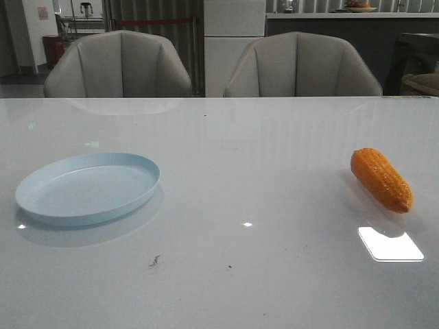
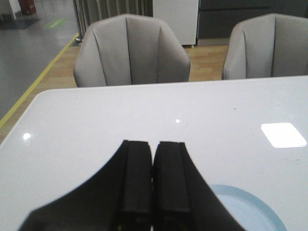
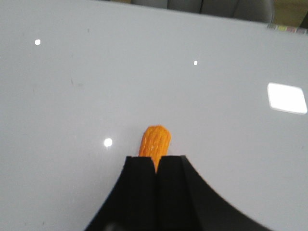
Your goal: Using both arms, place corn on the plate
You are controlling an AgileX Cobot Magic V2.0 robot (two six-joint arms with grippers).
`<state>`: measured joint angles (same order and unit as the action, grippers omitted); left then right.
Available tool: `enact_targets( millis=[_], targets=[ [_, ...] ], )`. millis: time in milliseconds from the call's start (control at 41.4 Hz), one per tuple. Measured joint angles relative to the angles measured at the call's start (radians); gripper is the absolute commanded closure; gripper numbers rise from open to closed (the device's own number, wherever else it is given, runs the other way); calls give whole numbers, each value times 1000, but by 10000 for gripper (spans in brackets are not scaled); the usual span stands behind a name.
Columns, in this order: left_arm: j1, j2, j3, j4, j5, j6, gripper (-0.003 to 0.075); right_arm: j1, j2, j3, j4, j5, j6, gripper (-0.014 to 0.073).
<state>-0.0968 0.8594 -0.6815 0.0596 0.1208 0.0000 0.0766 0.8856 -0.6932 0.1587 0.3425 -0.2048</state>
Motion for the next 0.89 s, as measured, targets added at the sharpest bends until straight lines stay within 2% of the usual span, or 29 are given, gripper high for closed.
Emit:
enact_targets(
  millis=[193,410,507,652,676,724,821,893],
  targets=[
    [0,54,0,-4,76,0,624,1,81,0,2,73,0,536],
    [0,101,0,-6,164,0,619,1,103,0,27,86,0,522],
    [0,110,0,-6,196,0,619,1,103,0,33,99,0,425],
    [0,112,0,-6,211,0,615,1,103,0,36,129,0,181],
    [0,112,0,-6,211,0,608,1,103,0,38,133,0,162],
    [0,112,0,-6,211,0,579,1,103,0,37,138,0,114],
    [0,112,0,-6,216,0,480,1,103,0,37,140,0,105],
    [0,112,0,-6,223,0,372,1,103,0,37,140,0,105]
  ],
)
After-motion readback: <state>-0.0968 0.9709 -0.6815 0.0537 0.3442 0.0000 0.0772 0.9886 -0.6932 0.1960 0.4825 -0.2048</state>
